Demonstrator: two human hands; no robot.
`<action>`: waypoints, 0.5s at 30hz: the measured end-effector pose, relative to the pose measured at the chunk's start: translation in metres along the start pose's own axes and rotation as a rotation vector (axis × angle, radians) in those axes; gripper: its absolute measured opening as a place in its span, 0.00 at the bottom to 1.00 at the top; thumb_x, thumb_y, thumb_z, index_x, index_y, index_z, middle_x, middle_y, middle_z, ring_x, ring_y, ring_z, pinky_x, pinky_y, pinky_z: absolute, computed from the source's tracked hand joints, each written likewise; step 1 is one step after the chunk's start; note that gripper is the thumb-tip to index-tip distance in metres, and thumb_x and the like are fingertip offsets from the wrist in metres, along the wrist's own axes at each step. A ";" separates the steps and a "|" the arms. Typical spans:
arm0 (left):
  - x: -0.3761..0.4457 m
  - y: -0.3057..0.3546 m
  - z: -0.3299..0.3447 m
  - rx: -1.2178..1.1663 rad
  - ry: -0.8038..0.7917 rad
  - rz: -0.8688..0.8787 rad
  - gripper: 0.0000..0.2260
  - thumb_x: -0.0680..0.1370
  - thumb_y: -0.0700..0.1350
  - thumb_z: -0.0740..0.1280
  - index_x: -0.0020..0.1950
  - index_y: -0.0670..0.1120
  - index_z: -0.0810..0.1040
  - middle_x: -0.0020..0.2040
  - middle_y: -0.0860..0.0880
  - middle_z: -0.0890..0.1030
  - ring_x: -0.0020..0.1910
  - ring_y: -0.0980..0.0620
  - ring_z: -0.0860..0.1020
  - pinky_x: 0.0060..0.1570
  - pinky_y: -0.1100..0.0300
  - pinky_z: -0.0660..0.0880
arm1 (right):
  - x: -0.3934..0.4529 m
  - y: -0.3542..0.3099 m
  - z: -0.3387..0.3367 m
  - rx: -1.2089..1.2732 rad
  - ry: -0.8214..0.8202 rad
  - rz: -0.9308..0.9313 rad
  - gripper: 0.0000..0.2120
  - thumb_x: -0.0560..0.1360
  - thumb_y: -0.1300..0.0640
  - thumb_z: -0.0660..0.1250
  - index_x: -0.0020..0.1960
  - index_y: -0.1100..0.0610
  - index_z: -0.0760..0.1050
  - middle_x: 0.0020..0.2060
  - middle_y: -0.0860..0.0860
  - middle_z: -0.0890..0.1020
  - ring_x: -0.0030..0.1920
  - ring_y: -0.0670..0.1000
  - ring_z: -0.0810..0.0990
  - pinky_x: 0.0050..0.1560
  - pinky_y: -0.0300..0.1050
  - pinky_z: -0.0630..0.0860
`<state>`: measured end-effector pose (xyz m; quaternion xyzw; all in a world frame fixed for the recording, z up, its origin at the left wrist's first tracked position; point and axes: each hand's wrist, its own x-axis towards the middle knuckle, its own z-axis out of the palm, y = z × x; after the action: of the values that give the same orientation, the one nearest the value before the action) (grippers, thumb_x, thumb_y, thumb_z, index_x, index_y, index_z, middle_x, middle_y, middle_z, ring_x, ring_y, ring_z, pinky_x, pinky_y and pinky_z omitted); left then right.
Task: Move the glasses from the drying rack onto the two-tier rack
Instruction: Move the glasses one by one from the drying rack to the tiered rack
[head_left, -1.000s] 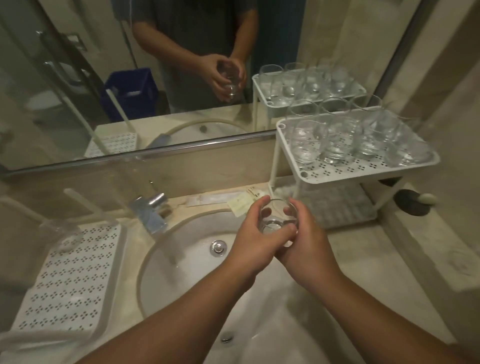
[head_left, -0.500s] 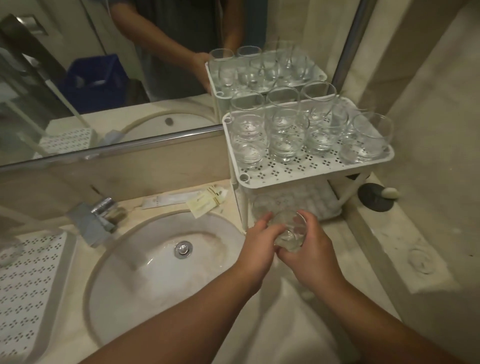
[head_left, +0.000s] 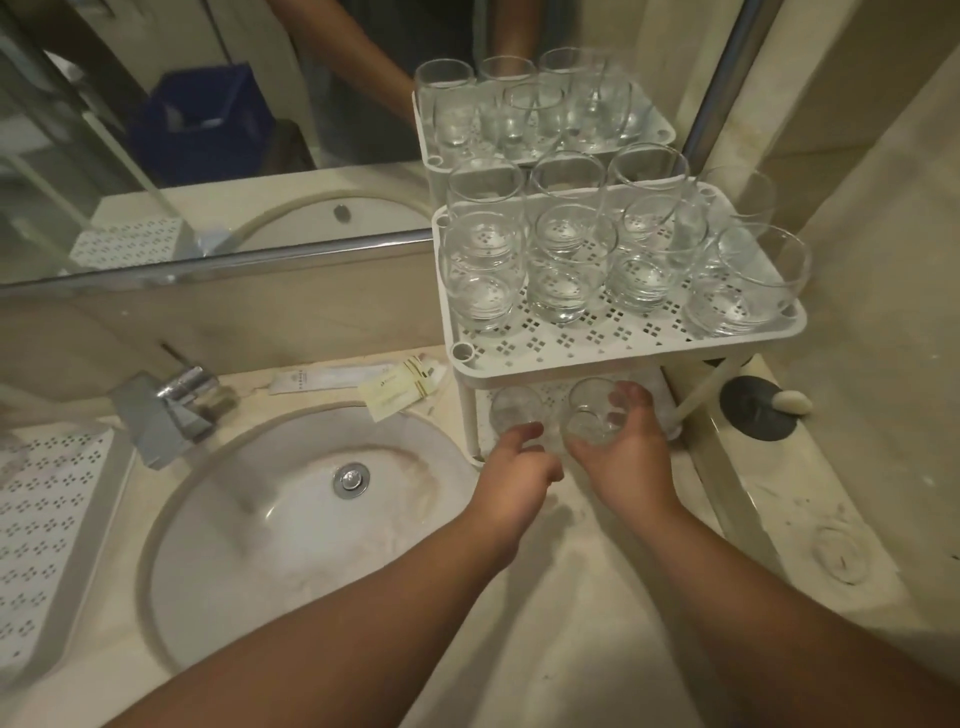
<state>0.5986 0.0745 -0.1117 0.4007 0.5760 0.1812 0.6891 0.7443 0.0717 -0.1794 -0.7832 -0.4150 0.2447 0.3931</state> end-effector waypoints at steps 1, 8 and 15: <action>0.001 -0.001 -0.002 -0.005 0.013 -0.004 0.33 0.62 0.44 0.64 0.68 0.55 0.72 0.58 0.48 0.79 0.53 0.50 0.79 0.49 0.58 0.73 | 0.007 0.004 0.002 0.007 0.001 0.012 0.40 0.66 0.56 0.80 0.71 0.54 0.63 0.65 0.52 0.75 0.61 0.53 0.77 0.59 0.51 0.77; 0.001 -0.003 -0.009 -0.035 0.074 -0.007 0.29 0.63 0.43 0.64 0.65 0.55 0.74 0.51 0.51 0.80 0.56 0.45 0.81 0.45 0.58 0.75 | 0.037 0.022 0.019 -0.013 -0.035 0.037 0.40 0.66 0.56 0.80 0.71 0.52 0.63 0.65 0.52 0.75 0.61 0.53 0.77 0.56 0.45 0.75; 0.001 -0.007 -0.016 -0.046 0.091 -0.009 0.29 0.64 0.44 0.65 0.66 0.52 0.73 0.52 0.51 0.79 0.50 0.48 0.81 0.45 0.57 0.75 | 0.044 0.034 0.036 -0.032 -0.059 0.013 0.40 0.66 0.54 0.80 0.70 0.51 0.61 0.66 0.53 0.74 0.62 0.53 0.76 0.61 0.51 0.76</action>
<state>0.5820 0.0761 -0.1179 0.3736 0.6040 0.2095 0.6721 0.7577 0.1121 -0.2306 -0.7845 -0.4252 0.2634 0.3665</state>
